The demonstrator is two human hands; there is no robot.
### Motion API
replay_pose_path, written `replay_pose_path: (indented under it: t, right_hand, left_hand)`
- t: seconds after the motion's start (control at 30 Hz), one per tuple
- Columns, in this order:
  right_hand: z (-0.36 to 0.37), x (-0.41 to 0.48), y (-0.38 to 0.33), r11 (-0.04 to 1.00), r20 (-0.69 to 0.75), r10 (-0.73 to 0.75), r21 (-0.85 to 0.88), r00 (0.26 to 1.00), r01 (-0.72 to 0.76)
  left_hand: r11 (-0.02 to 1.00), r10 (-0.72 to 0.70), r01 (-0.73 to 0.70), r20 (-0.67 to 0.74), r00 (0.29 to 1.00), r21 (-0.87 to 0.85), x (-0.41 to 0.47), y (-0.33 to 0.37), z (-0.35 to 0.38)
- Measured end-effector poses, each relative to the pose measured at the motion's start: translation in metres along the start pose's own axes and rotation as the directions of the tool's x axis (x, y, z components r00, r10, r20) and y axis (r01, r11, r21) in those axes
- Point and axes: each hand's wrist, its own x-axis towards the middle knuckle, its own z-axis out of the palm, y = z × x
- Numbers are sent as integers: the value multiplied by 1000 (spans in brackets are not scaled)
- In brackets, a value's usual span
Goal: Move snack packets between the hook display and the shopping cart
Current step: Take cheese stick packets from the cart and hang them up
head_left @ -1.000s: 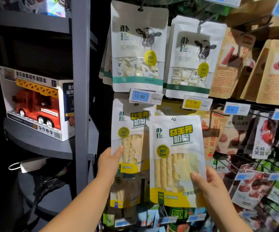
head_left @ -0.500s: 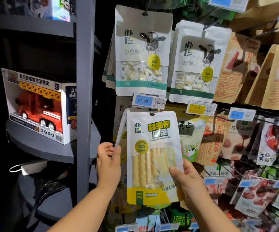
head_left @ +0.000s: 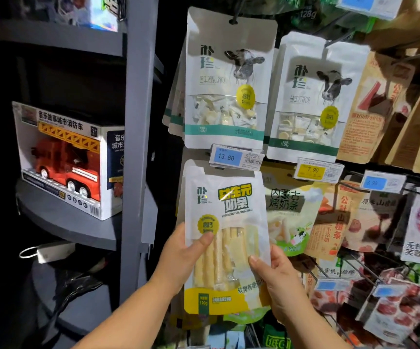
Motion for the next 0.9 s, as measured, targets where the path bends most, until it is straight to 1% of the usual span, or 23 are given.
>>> replay_pose_path:
  t: [0.13, 0.33, 0.43, 0.57, 0.7, 0.8, 0.9]
  right_hand:
    - [0, 1, 4, 1000, 25, -18, -19, 1000, 18]
    - [-1, 10, 5, 999, 15, -28, -34, 999, 29]
    - [1, 17, 2, 998, 16, -28, -51, 999, 29]
    - [4, 27, 5, 997, 8, -23, -70, 1000, 23]
    - [6, 42, 12, 988, -18, -26, -154, 999, 23]
    - [11, 54, 17, 974, -12, -20, -224, 1000, 17]
    - [15, 67, 24, 953, -53, -6, -302, 999, -10]
  left_hand:
    - [1000, 10, -10, 13, 1000, 5, 1, -4, -4]
    - [1000, 16, -16, 13, 1000, -13, 10, -3, -3]
    - [1000, 11, -11, -13, 1000, -11, 16, -2, -1]
    - [999, 21, -19, -61, 998, 41, 24, -6, -2]
    - [992, 48, -31, -133, 990, 125, 35, -11, -4]
    - [986, 46, -14, -192, 980, 166, 47, -14, -5]
    - [979, 34, 15, -236, 971, 205, 60, -14, -5]
